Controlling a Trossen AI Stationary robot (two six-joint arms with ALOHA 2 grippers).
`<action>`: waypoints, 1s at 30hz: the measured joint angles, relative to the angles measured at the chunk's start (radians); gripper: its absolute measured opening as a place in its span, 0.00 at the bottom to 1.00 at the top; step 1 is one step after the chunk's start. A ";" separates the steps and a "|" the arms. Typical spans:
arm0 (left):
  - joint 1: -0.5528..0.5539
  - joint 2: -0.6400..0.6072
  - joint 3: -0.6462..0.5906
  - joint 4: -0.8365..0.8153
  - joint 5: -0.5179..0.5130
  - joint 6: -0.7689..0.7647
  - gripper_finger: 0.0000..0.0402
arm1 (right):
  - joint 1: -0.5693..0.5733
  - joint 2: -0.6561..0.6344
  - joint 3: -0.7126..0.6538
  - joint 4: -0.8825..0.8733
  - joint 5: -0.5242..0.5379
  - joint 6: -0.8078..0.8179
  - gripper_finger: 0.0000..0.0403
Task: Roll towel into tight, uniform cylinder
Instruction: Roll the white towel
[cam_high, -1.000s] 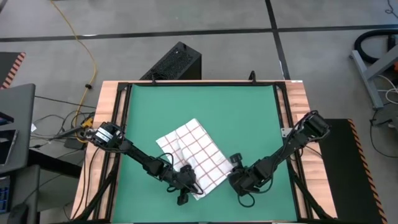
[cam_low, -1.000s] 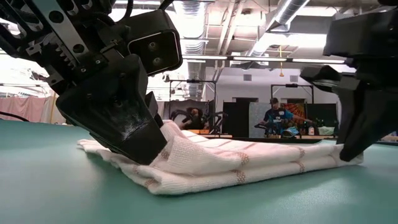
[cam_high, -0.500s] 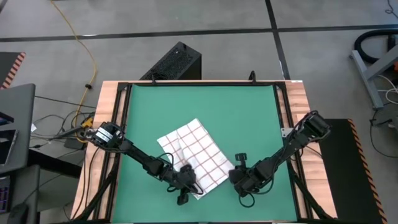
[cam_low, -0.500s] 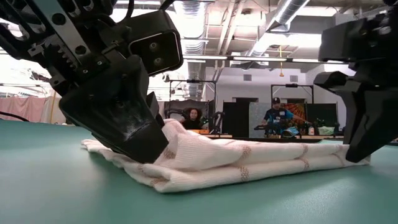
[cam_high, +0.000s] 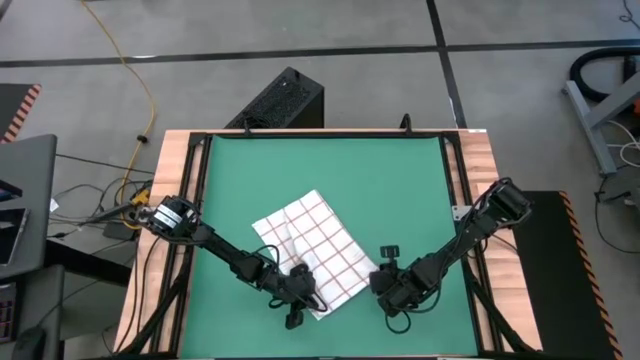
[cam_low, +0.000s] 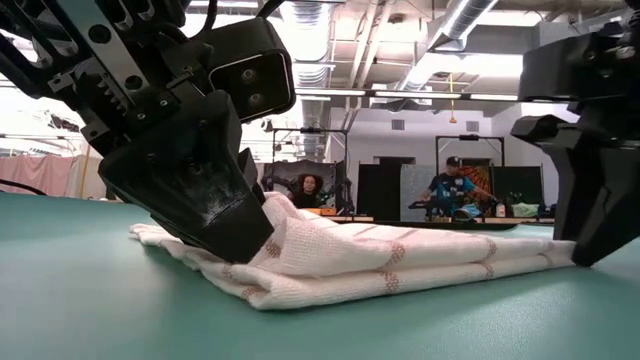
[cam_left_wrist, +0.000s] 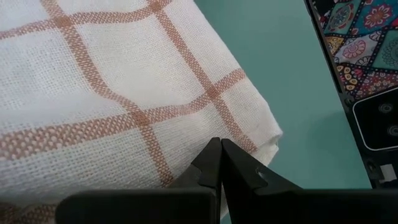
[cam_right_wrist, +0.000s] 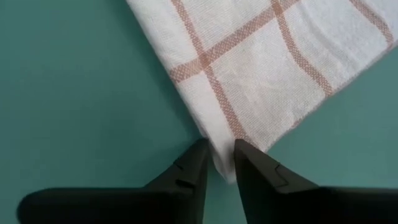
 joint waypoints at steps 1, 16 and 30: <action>0.000 0.000 0.000 0.000 0.000 0.000 0.00 | 0.000 0.000 0.000 -0.001 0.000 0.000 0.26; -0.001 0.000 0.000 0.000 0.000 0.001 0.00 | 0.038 -0.057 0.034 -0.012 0.022 -0.232 0.54; -0.001 0.000 0.000 -0.001 -0.002 -0.004 0.00 | -0.014 0.033 0.035 0.030 0.068 -0.505 0.55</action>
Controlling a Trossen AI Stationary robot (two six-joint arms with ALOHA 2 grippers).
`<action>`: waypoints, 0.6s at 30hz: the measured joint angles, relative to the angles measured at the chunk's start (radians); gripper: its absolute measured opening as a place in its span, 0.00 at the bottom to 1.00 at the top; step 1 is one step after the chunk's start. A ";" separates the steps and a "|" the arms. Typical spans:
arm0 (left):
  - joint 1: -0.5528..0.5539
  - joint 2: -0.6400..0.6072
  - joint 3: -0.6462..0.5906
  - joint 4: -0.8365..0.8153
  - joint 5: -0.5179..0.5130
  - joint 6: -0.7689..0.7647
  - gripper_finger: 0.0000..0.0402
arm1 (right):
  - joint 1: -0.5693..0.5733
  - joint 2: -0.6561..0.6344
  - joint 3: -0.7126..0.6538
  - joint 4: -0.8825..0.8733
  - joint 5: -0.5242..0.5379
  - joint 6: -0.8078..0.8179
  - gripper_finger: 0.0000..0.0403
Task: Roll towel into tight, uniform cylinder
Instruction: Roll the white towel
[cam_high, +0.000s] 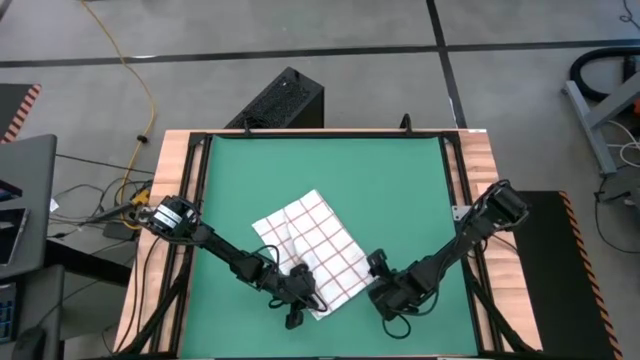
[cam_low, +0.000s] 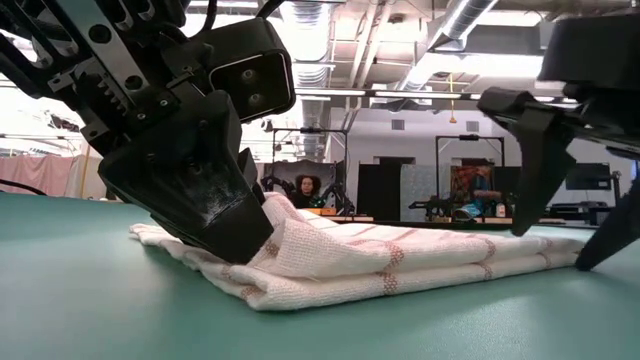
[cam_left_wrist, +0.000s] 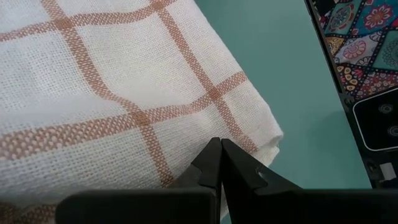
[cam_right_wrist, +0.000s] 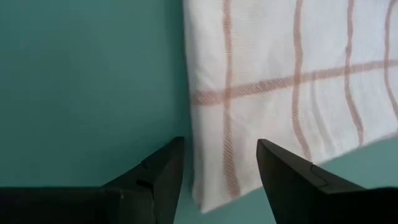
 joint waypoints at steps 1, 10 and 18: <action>0.000 0.000 0.000 0.000 0.000 0.001 0.00 | -0.007 -0.001 0.000 -0.009 -0.001 -0.002 0.55; 0.000 0.000 0.000 -0.001 -0.001 0.001 0.00 | -0.027 -0.003 -0.055 0.025 -0.081 0.000 0.53; 0.000 0.000 0.000 0.001 -0.001 -0.001 0.00 | -0.046 -0.002 -0.081 0.038 -0.130 0.063 0.30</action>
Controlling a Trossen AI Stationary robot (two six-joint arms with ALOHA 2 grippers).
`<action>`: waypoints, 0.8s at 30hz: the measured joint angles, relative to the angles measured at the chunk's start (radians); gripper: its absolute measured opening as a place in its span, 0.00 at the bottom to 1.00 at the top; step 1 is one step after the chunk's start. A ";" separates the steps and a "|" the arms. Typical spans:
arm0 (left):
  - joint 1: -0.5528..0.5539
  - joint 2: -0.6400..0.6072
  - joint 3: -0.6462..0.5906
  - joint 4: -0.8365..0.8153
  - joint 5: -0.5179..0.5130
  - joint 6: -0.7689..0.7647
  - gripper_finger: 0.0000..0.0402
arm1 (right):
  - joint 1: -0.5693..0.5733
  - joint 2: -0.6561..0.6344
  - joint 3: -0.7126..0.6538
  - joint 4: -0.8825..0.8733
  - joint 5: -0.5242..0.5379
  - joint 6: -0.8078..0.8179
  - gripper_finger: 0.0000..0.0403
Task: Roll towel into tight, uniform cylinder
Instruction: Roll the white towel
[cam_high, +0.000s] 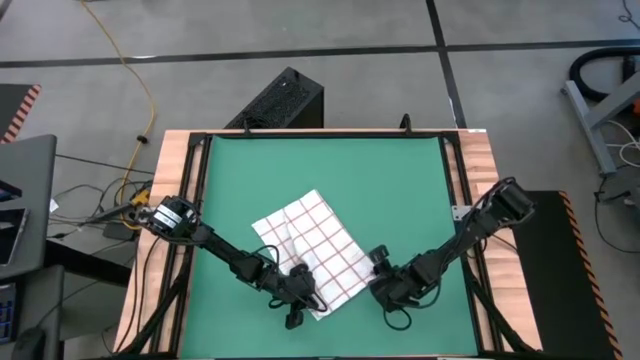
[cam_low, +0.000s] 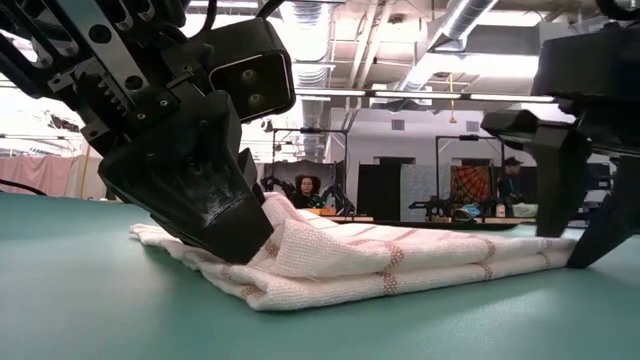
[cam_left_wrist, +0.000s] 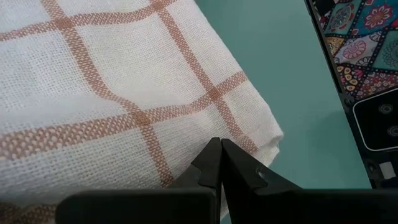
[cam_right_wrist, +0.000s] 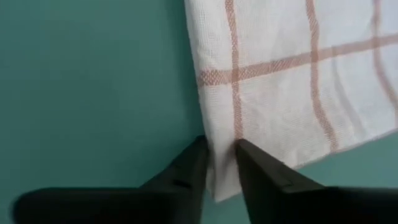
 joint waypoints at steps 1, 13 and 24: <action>0.000 0.000 0.000 0.000 0.002 0.000 0.00 | -0.009 0.000 0.000 -0.001 -0.019 0.006 0.26; 0.002 -0.058 0.067 -0.104 0.050 -0.011 0.00 | -0.046 0.001 -0.003 -0.006 -0.053 0.149 0.02; -0.087 -0.223 0.150 -0.322 -0.252 0.273 0.00 | -0.050 0.003 -0.004 0.025 -0.052 0.268 0.02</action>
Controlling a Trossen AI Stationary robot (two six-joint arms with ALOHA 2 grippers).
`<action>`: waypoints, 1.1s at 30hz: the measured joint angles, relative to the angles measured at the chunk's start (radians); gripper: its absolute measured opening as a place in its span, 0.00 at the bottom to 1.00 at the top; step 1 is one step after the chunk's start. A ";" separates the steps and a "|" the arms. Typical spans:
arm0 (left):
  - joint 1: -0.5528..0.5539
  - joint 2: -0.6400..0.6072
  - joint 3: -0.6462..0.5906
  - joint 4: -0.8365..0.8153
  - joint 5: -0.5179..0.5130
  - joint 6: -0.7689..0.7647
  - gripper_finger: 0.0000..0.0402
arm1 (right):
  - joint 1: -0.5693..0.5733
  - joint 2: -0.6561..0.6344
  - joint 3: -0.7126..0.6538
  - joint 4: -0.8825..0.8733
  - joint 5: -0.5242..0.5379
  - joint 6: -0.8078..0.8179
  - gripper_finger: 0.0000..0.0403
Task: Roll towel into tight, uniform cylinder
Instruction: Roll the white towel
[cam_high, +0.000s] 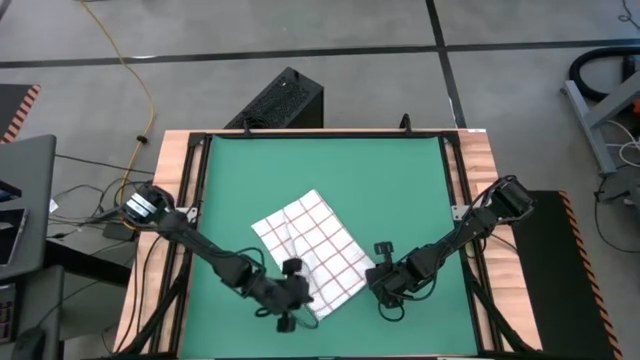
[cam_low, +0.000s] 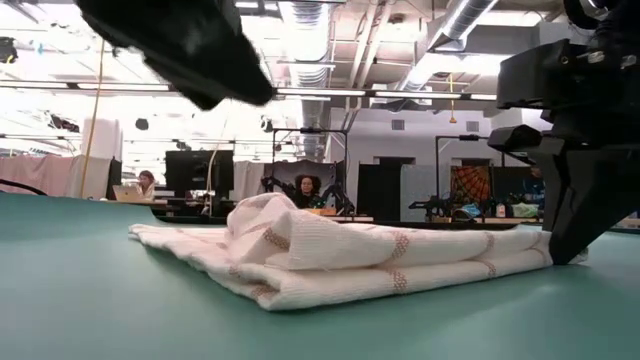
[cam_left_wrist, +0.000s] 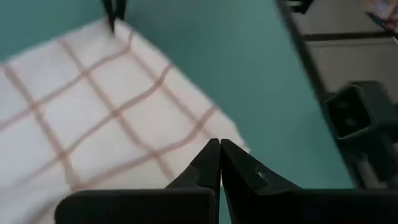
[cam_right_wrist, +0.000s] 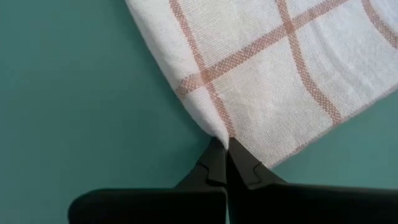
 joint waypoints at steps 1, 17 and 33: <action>-0.003 0.000 0.008 -0.001 -0.001 0.021 0.01 | 0.000 0.000 0.000 0.001 -0.001 0.001 0.02; 0.001 0.104 0.073 0.171 0.135 0.244 0.49 | -0.001 0.001 0.001 0.045 -0.006 0.026 0.01; -0.015 0.372 0.390 -0.231 0.037 0.168 0.54 | 0.000 0.001 0.001 0.056 -0.005 0.044 0.02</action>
